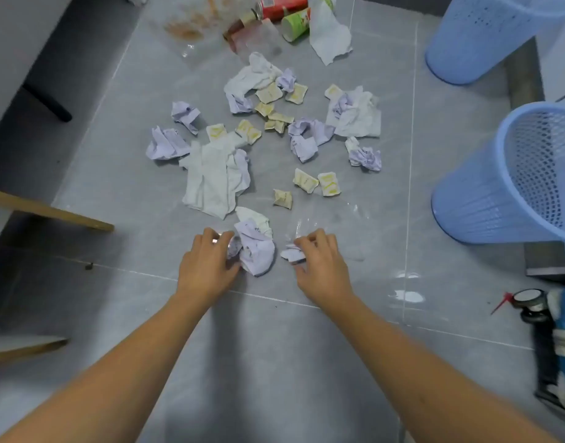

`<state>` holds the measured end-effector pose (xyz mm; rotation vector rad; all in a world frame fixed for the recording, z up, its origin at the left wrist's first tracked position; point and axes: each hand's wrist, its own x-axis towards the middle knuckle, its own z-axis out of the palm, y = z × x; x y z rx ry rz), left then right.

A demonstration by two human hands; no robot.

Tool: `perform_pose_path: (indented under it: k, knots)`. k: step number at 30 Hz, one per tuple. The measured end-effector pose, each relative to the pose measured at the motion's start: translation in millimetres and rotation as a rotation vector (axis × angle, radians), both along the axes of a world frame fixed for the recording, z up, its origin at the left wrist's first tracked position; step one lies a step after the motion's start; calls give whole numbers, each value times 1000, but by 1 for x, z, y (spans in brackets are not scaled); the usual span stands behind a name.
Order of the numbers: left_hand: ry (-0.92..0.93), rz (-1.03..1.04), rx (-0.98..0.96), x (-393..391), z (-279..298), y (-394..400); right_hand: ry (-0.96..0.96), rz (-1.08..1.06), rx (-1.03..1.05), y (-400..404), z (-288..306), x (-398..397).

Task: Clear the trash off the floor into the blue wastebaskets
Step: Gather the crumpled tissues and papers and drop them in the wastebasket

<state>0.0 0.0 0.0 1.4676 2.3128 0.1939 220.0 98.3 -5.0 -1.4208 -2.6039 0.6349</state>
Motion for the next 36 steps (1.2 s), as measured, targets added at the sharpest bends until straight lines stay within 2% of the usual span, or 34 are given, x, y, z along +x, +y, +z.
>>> perform_pose_path:
  k: [4, 6, 12, 16, 21, 27, 31, 36]
  knots:
    - [61, 4, -86, -4, -10, -3, -93, 30, -31, -1, -4, 0]
    - [59, 2, -93, -4, -14, -4, -78, 30, -17, 0, -10, 1]
    - [40, 51, 64, -5, 22, 18, 50, -45, 60, 22, 25, 5]
    - [8, -68, 237, 13, 78, 82, 166, -131, 155, 66, 84, 16]
    - [-32, -303, 443, 76, 147, 187, 271, -265, 357, 146, 165, 72]
    - [-145, -566, 544, 188, 199, 288, 212, -401, 465, 206, 228, 184]
    - [-214, -633, 545, 252, 214, 323, 133, -515, 501, 217, 240, 247]
    - [-304, -686, 557, 315, 205, 337, 31, -601, 448, 206, 219, 295]
